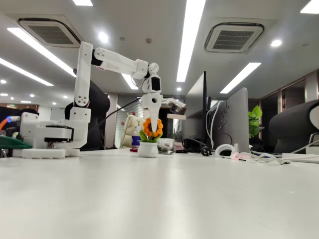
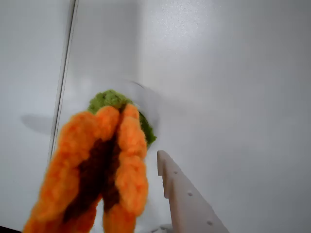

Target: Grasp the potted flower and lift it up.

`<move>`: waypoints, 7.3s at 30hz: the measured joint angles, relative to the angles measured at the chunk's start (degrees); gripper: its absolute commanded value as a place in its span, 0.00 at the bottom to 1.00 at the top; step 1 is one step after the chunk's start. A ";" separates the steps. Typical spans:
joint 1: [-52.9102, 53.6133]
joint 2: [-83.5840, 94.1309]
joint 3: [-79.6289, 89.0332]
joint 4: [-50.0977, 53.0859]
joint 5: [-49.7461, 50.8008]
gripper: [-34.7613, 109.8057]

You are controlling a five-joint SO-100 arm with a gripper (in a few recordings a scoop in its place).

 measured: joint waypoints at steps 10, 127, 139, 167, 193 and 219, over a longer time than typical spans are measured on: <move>0.00 0.00 0.00 0.00 0.00 0.62; 30.94 88.59 -17.67 19.42 -23.12 0.24; 33.57 88.68 -18.72 20.39 -23.47 0.24; 35.24 88.68 -14.33 17.84 -24.35 0.24; 35.33 88.68 -13.97 17.84 -24.35 0.24; 35.33 88.68 -13.36 17.84 -24.35 0.24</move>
